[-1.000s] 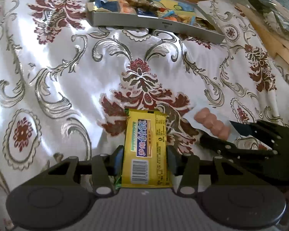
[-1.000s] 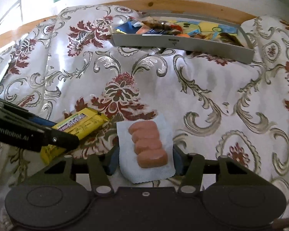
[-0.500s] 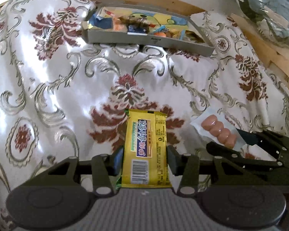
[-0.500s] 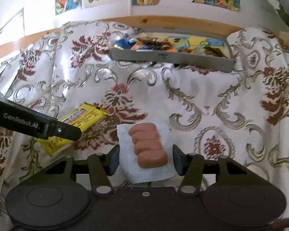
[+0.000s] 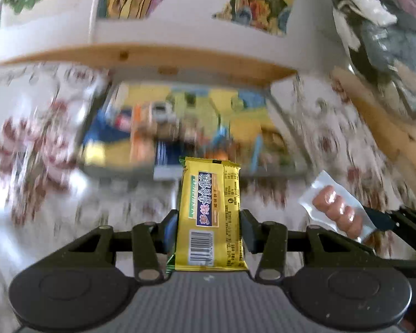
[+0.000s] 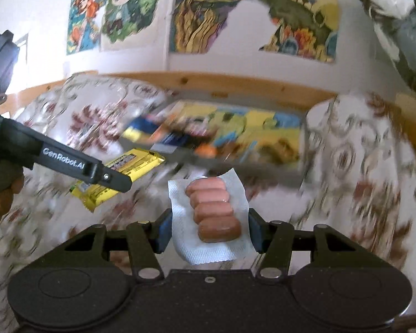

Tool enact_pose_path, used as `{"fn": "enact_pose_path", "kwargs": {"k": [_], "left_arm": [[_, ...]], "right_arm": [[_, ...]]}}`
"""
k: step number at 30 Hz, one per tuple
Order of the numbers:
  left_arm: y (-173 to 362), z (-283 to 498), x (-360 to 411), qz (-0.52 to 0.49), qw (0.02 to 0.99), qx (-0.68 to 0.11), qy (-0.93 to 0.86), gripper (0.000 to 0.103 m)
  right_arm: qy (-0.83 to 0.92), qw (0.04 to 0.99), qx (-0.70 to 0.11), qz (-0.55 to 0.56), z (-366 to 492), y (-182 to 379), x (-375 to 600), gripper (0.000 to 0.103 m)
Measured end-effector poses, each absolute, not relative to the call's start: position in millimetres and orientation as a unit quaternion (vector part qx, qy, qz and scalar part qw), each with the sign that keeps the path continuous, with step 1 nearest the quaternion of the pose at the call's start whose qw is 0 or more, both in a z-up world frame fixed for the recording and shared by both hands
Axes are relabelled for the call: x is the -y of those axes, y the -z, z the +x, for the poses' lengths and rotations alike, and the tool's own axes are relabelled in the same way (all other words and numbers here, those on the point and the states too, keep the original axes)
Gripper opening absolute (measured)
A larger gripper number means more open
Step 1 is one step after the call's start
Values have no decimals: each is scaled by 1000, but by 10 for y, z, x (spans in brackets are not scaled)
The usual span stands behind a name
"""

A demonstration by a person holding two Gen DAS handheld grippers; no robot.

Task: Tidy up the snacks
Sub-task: 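Carry the yellow bar and sausage pack over the grey tray with both tools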

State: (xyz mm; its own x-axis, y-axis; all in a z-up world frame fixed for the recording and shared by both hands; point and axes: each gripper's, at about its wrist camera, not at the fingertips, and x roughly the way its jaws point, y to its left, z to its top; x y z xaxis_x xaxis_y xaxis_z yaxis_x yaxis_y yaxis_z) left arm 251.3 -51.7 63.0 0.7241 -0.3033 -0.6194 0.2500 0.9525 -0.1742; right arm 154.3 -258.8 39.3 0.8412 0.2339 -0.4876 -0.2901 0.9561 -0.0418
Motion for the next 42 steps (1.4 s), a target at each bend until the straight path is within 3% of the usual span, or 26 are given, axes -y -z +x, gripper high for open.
{"fn": "enact_pose_path", "kwargs": {"k": [7, 18, 35, 42], "left_arm": [[-802, 3344, 772, -46, 932, -325, 152, 51], [-589, 4018, 1180, -35, 925, -349, 144, 51], [-366, 4230, 1266, -34, 915, -374, 149, 51], [-372, 4232, 1258, -45, 914, -377, 146, 57]], "right_arm": [[-101, 967, -229, -56, 2370, -593, 2780, 56], [-52, 967, -248, -11, 3379, -454, 3004, 56], [-52, 962, -269, -9, 3574, -175, 3006, 59], [-56, 961, -270, -20, 3564, -156, 2943, 64]]}}
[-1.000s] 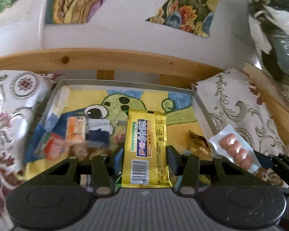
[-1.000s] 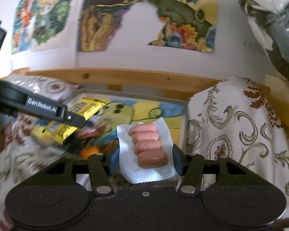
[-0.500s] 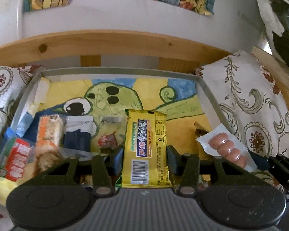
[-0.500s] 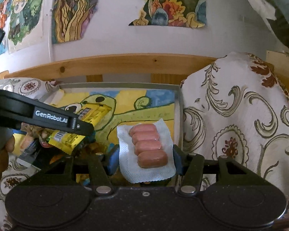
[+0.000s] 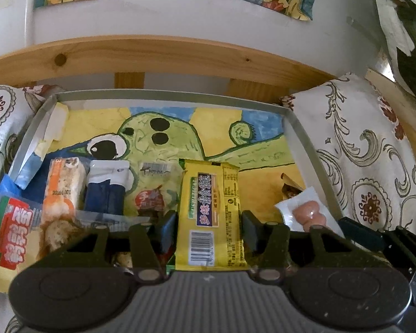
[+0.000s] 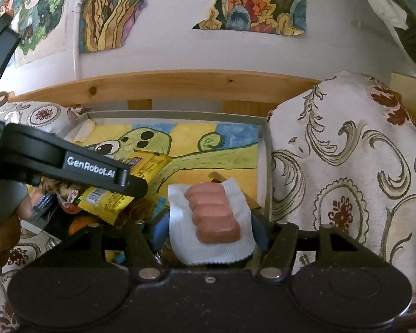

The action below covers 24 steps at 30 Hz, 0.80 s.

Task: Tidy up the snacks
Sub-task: 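Carry the yellow bar and sausage pack over the grey tray with both tools, then open both tools to drop the snacks into the tray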

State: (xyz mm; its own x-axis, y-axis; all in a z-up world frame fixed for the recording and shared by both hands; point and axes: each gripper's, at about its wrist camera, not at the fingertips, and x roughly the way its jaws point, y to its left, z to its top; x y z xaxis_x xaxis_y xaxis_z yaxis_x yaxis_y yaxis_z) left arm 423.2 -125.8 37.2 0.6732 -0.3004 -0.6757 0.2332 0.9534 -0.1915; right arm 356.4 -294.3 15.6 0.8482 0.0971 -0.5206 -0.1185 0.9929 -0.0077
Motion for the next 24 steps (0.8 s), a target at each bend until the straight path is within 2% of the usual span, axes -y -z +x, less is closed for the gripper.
{"fn": "enact_pose_path", "kwargs": {"k": [8, 21, 24], "left_arm": [[-436, 4212, 1216, -68, 916, -369, 144, 77], [-631, 4036, 1132, -74, 933, -329, 127, 99], [-701, 3960, 1085, -73, 939, -317, 117, 101]], "right_arm": [[-51, 965, -256, -28, 3517, -210, 2938, 78], [-45, 971, -235, -13, 3366, -364, 3028, 94], [-44, 972, -230, -8, 3325, -424, 3041, 95]]}}
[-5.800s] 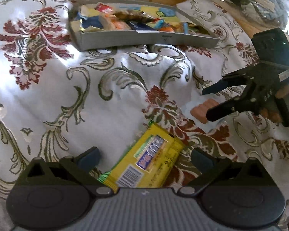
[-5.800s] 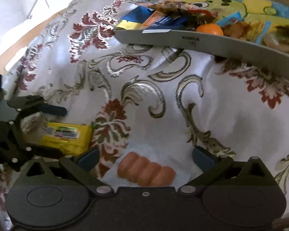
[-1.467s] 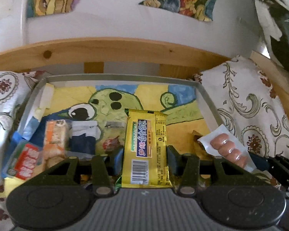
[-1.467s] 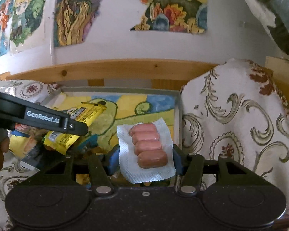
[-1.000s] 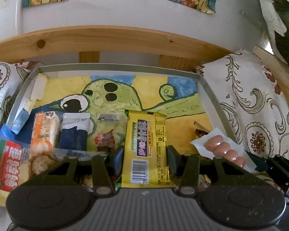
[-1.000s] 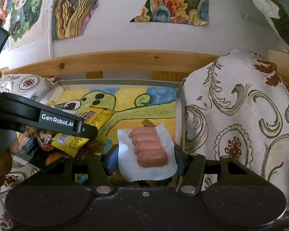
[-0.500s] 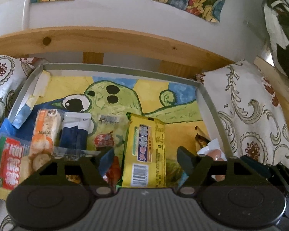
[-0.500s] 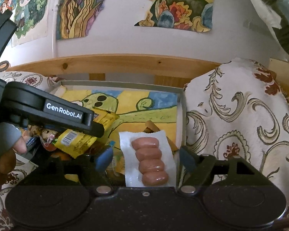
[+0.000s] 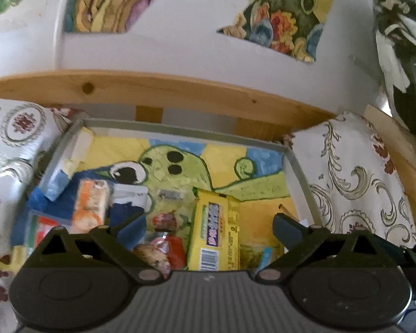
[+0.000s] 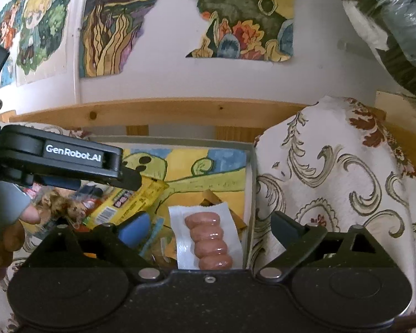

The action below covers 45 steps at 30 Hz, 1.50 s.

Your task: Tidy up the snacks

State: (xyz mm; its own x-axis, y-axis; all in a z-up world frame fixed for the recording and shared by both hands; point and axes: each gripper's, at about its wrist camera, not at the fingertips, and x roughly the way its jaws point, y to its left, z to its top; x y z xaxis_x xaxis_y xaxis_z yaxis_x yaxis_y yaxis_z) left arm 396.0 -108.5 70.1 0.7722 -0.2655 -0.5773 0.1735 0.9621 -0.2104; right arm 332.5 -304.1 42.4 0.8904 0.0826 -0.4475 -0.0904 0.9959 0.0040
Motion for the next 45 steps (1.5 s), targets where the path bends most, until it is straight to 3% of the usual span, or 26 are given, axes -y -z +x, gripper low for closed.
{"fn": "enact_pose_path", "kwargs": {"k": [10, 45], "left_arm": [[-865, 3428, 825, -59, 958, -266, 86, 103], [-718, 1007, -55, -62, 967, -245, -3, 103]], "right_arm": [[-59, 976, -211, 2, 2993, -654, 3021, 102], [-97, 972, -212, 33, 758, -724, 2652, 102]]}}
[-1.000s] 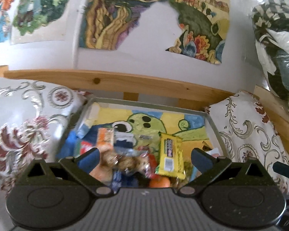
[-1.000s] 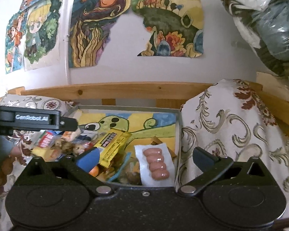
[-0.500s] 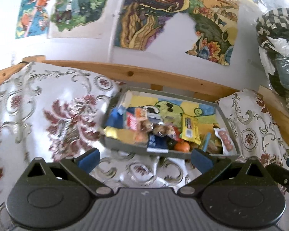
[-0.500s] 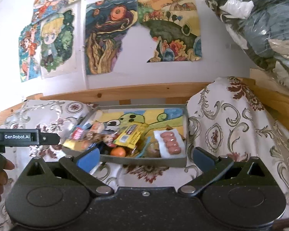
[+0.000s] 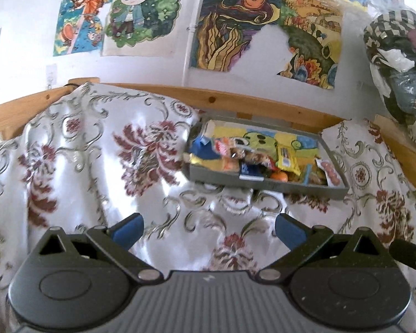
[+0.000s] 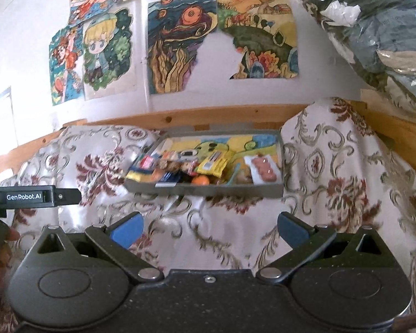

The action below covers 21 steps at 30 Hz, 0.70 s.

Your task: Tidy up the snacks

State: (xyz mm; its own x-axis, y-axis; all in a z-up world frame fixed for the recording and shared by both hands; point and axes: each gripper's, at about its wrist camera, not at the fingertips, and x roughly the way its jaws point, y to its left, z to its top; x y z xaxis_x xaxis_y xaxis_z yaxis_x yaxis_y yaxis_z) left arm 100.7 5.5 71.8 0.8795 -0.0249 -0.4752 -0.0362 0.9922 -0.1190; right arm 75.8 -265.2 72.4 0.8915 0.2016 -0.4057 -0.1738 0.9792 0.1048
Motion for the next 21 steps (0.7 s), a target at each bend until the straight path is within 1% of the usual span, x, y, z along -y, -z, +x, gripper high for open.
{"fn": "enact_pose_path", "kwargs": {"k": [10, 21], "left_arm": [[-467, 610, -141, -56, 964, -261, -11, 103], [-325, 505, -184, -47, 962, -267, -14, 103]], "right_arm": [[-95, 969, -228, 27, 396, -571, 2548, 102], [-95, 965, -244, 27, 319, -447, 2481, 102]]}}
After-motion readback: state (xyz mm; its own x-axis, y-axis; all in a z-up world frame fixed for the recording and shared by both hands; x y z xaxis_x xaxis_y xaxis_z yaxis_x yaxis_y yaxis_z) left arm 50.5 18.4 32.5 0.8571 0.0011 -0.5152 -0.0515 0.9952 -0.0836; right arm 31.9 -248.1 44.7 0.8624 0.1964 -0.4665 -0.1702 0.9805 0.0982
